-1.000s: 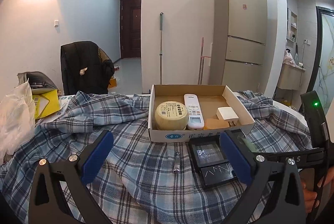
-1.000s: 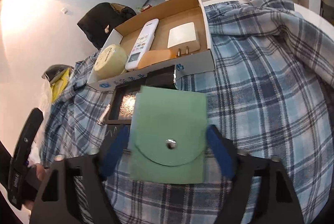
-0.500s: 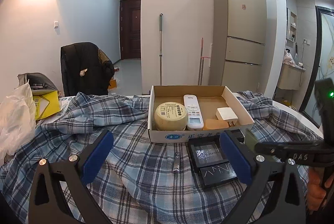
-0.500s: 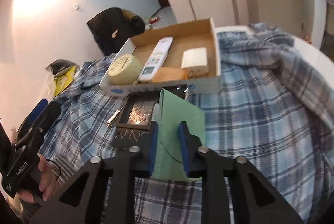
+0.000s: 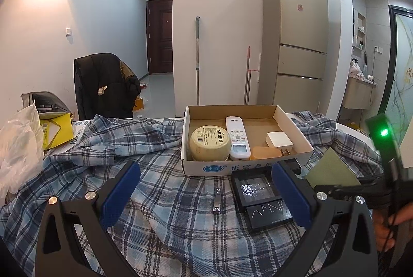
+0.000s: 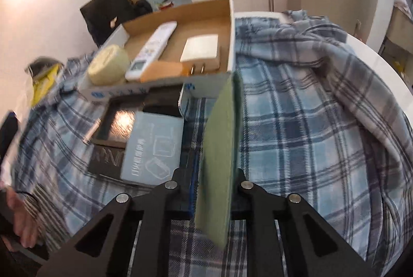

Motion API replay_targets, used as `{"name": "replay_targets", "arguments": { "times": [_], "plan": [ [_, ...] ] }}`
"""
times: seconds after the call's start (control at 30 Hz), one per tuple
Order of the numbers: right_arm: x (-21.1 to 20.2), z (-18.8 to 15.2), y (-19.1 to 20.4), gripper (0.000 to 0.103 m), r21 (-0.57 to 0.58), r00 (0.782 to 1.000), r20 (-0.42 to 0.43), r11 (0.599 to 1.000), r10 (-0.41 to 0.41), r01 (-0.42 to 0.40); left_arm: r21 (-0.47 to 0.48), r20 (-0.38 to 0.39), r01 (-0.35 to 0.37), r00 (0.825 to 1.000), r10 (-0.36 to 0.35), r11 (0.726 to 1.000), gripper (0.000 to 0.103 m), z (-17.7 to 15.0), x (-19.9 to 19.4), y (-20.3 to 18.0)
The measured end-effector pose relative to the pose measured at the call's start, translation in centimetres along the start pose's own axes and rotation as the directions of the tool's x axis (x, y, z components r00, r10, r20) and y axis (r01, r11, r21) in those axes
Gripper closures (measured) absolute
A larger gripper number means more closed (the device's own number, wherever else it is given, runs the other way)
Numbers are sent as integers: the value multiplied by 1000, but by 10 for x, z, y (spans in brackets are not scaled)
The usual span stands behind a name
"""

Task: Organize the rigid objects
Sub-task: 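Lift the green pouch with the right gripper while the left reaches toward the grey printed box, then grasp the grey printed box with the left gripper while the right holds the pouch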

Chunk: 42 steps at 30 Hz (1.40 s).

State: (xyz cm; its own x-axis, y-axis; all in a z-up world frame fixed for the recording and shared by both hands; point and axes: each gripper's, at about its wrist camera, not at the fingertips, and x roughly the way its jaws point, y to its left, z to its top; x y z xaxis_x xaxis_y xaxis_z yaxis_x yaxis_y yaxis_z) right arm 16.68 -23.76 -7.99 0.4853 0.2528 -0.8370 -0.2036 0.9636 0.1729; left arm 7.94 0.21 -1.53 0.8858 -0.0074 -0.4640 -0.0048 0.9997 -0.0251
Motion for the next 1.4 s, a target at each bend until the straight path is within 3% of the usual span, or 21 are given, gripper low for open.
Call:
{"name": "replay_targets", "arguments": {
  "times": [0.03, 0.23, 0.33, 0.4, 0.53, 0.67, 0.77, 0.87, 1.07, 1.17, 1.3, 1.4],
  "plan": [
    [0, -1, 1, 97, -6, 1000, 14, 1000, -13, 13, 1, 0, 0, 1000, 0, 1000, 0, 0, 0, 0],
    [-38, 4, 4, 97, -22, 987, 154, 998, -54, 58, -1, -2, -1, 1000, 1, 1000, 0, -1, 0, -1],
    [-54, 9, 3, 97, -26, 985, 167, 999, -39, 43, 2, -13, 1, 1000, -1, 1000, 0, 0, 0, -1],
    [-58, 9, 5, 97, -50, 984, 165, 995, -73, 82, 9, -62, 53, 997, -52, 999, 0, 3, 3, -2],
    [-52, 0, 1, 97, -86, 981, 131, 984, -145, 157, 12, -236, 114, 966, -108, 993, 0, 3, 16, -9],
    [-44, -8, -17, 97, -9, 989, 98, 994, -109, 110, 11, -331, 116, 937, -106, 993, 0, 0, 22, -20],
    [-38, -9, -21, 97, -7, 992, 78, 995, -96, 97, 38, -382, 84, 922, -64, 996, 0, 2, 30, -33],
    [-38, -12, -21, 97, -25, 983, 98, 987, -157, 160, 26, -414, 79, 908, -61, 997, 0, 6, 40, -44],
    [-41, -10, -37, 97, 0, 979, 90, 983, -183, 184, -49, -491, 154, 856, -158, 987, 10, 10, 61, -77],
    [-43, -8, -49, 97, 45, 983, 81, 986, -167, 163, 10, -512, 151, 850, -125, 988, 10, 12, 75, -104],
    [-46, -7, -54, 97, 62, 983, 87, 986, -160, 155, 159, -519, 91, 855, 5, 983, 10, 8, 92, -137],
    [-46, -7, -53, 97, 58, 985, 87, 987, -152, 147, 201, -533, 80, 845, 41, 976, 10, 0, 100, -153]
  ]
}}
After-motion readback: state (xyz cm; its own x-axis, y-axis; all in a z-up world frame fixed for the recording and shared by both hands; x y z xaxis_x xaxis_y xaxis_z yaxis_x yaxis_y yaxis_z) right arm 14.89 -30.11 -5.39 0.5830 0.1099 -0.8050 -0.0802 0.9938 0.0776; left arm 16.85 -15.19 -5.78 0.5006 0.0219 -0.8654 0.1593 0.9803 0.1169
